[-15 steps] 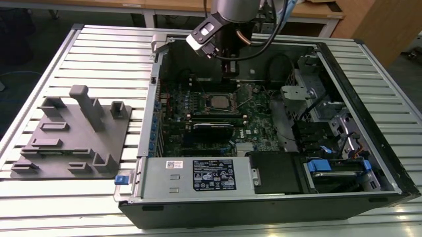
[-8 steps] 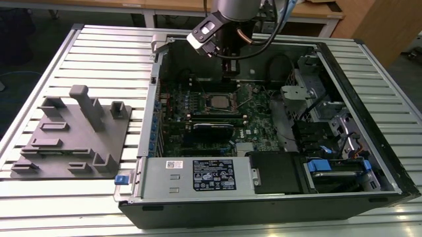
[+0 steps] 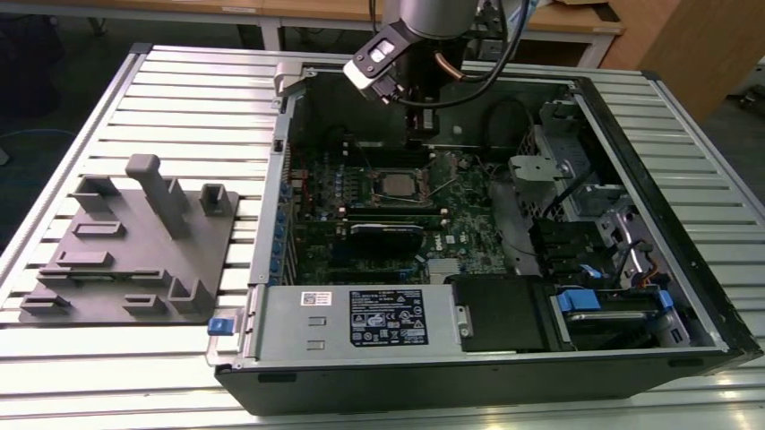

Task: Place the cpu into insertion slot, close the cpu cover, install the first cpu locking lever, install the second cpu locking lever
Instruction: 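Close the cpu cover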

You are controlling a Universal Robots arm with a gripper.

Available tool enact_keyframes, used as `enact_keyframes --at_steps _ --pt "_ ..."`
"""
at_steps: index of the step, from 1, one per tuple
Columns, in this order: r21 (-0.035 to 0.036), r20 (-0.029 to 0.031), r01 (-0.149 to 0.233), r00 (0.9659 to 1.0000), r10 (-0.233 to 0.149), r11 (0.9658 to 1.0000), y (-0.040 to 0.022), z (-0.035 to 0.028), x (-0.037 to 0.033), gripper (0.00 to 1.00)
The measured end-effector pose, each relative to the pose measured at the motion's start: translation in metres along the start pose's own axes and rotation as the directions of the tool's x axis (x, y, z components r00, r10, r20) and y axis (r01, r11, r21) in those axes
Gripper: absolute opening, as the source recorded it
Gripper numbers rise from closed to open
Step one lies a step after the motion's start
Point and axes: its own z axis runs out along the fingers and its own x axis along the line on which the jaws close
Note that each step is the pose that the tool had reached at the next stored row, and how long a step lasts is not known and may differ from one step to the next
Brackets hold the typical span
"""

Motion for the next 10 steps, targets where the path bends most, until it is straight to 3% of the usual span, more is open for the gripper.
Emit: enact_keyframes --at_steps 10 --pt "0.0000 0.0000 0.000 1.0000 0.000 1.0000 0.0018 0.0000 0.0000 0.11"
